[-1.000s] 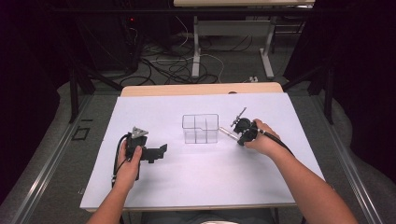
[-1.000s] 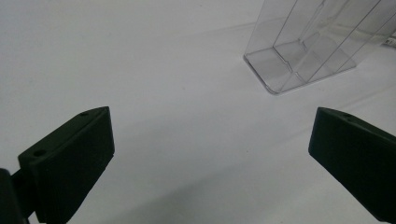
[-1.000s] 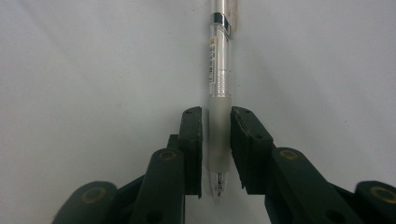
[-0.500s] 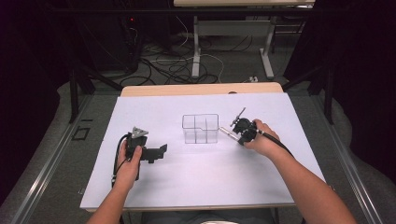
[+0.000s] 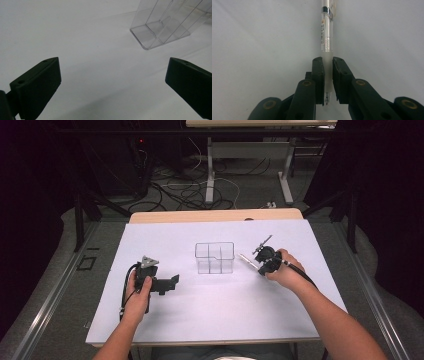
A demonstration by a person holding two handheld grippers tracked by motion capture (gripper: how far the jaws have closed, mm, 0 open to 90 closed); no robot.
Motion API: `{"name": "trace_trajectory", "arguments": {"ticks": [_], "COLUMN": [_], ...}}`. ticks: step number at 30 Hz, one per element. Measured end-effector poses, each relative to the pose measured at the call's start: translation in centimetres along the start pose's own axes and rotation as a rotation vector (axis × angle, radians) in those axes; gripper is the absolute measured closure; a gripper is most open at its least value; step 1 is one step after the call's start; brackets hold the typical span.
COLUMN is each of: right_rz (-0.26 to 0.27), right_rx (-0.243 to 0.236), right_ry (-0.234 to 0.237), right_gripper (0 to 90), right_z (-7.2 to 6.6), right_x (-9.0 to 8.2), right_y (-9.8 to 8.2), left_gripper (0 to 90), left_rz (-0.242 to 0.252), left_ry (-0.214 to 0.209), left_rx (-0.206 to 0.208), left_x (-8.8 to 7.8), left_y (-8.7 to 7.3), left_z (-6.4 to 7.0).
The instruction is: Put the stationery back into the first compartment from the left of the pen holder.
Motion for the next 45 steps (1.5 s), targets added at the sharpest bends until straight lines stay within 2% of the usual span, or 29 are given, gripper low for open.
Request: {"name": "trace_trajectory", "arguments": {"ticks": [1,3,4,5,6,8,9,10,12,13,14,18,19,20,21,22,23,24,25,26,28,30,32,33,34,35,39,44,45], "right_rz": [0.033,0.008,0.003,0.03,0.032,0.05,-0.021,-0.014,0.053,0.059,0.065,0.078,0.144,0.166,0.003,0.243,0.262,0.048,0.124,0.132,0.101,0.161,0.158,0.181,0.179,0.212,0.186,0.19,0.214], "right_rx": [0.014,-0.012,-0.006,-0.003,-0.011,-0.01,-0.046,-0.043,-0.051,-0.074,-0.081,-0.166,-0.188,-0.213,-0.269,-0.229,-0.244,-0.302,-0.325,-0.338,-0.391,-0.413,-0.456,-0.479,-0.493,-0.522,-0.596,-0.693,-0.716], "right_ry": [-0.009,-0.003,-0.013,-0.004,-0.022,-0.013,-0.026,-0.036,-0.053,-0.068,-0.076,-0.147,-0.163,-0.181,-0.203,-0.191,-0.198,-0.238,-0.249,-0.251,-0.279,-0.288,-0.304,-0.309,-0.316,-0.328,-0.355,-0.385,-0.388], "right_gripper": [80.5,80.5,80.5,80.5,80.4,80.4,80.4,80.4,80.4,80.4,80.4,80.4,80.4,80.4,80.4,80.4,80.3,80.4,80.4,80.3,80.3,80.3,80.3,80.3,80.3,80.3,80.3,80.3,80.3], "right_z": [0.0,0.2,0.2,0.0,0.2,0.0,0.3,0.2,0.1,0.1,0.1,0.3,0.3,0.2,0.4,0.0,-0.1,0.1,0.0,-0.1,-0.1,-0.4,-0.5,-0.5,-0.7,-0.8,-1.6,-2.6,-2.9], "right_x": [0.0,-0.4,-0.6,-0.5,-0.6,-0.6,-1.2,-1.3,-1.0,-1.2,-1.4,-2.5,-2.3,-2.4,-3.6,-2.2,-2.2,-3.7,-3.4,-3.4,-4.0,-3.9,-4.2,-4.3,-4.4,-4.4,-4.7,-4.8,-4.6], "right_y": [0.0,-0.3,-0.5,-0.5,-0.6,-0.9,-1.2,-1.4,-1.4,-1.4,-1.5,-2.0,-1.9,-1.9,-2.6,-1.9,-2.0,-3.0,-2.8,-3.0,-3.3,-3.4,-3.6,-3.6,-3.7,-3.6,-3.7,-3.7,-3.5], "left_gripper": [0.3,0.3,0.3,0.3,0.3,0.3,0.3,0.3,0.3,0.3,0.3,0.3,0.3,0.3,0.3,0.3,0.3,0.3,0.3,0.3,0.3,0.3,0.4,0.4,0.5,0.5,1.3,3.6,4.1], "left_rz": [0.002,0.005,0.007,0.008,0.007,0.009,0.01,0.021,0.031,0.039,0.039,0.042,0.037,0.039,0.042,0.042,0.036,0.039,0.036,0.036,0.033,0.029,0.027,0.026,0.027,0.028,0.019,0.02,0.018], "left_ry": [-0.003,-0.009,-0.01,-0.013,-0.012,-0.011,-0.014,-0.017,-0.029,-0.029,-0.029,-0.039,-0.042,-0.041,-0.043,-0.042,-0.046,-0.047,-0.046,-0.046,-0.045,-0.042,-0.04,-0.041,-0.041,-0.043,-0.042,-0.04,-0.039], "left_rx": [-0.003,-0.011,-0.014,-0.014,-0.008,-0.012,-0.015,-0.027,-0.033,-0.045,-0.037,-0.035,-0.02,-0.017,-0.02,-0.013,0.002,0.01,0.023,0.032,0.035,0.046,0.051,0.051,0.052,0.054,0.066,0.069,0.07], "left_x": [0.0,0.0,0.0,0.0,0.0,0.0,0.0,0.1,0.0,0.0,-0.1,-0.1,-0.1,-0.1,-0.1,-0.1,-0.1,-0.1,-0.2,-0.2,-0.1,0.0,0.0,0.0,0.0,0.0,0.1,0.0,0.0], "left_y": [0.0,0.1,0.1,0.1,0.1,0.1,0.1,0.2,0.4,0.6,0.7,0.8,0.8,0.8,0.8,0.8,0.8,0.9,0.8,0.9,0.8,0.8,0.8,0.8,0.8,0.8,0.7,0.7,0.6], "left_z": [0.0,0.1,0.1,0.1,0.1,0.2,0.2,0.3,0.4,0.5,0.4,0.8,0.8,0.9,1.1,1.1,1.2,1.2,1.3,1.3,1.4,1.4,1.5,1.5,1.6,1.6,1.6,1.6,1.6]}}
Point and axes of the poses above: each handheld gripper's, and its own axes: x roughly forward along the jaws, y roughly out of its top, z roughly to its right, the point moved 6 cm from there along x, roughly forward along the jaws, and after that the axes turned 3 degrees about -y, right-handed, at the moved point
